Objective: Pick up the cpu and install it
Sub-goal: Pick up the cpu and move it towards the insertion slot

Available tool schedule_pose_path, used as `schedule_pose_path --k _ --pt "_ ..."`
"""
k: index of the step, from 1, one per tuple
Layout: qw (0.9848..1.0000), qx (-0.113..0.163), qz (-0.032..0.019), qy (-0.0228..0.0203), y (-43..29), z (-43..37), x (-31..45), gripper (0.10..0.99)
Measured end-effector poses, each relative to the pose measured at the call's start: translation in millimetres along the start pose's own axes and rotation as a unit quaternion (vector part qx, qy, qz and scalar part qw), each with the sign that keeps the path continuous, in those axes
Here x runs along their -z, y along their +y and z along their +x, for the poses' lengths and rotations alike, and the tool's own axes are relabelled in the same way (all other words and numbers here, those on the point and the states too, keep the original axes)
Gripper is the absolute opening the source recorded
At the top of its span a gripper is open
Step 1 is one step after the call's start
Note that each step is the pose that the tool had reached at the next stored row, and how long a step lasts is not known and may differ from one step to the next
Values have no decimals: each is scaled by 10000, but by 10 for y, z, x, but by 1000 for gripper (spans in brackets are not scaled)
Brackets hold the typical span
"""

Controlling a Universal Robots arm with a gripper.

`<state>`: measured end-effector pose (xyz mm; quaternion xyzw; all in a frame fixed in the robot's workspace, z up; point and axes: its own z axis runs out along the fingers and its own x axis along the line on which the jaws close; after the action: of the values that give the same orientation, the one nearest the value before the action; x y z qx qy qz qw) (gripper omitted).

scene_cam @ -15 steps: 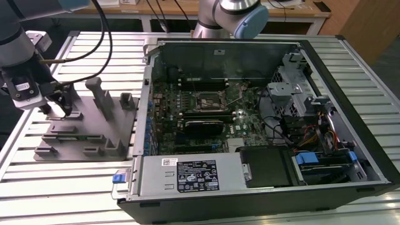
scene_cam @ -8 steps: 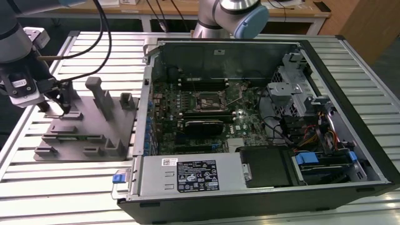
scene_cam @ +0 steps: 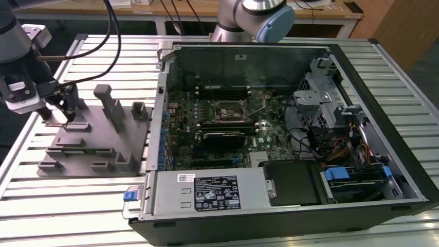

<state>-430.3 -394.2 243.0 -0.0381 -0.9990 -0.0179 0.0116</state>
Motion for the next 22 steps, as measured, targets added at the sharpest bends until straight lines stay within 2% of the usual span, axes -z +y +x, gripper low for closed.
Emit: schedule_pose_path --k 22 --pt "10000 0 0 0 12 9 353 541"
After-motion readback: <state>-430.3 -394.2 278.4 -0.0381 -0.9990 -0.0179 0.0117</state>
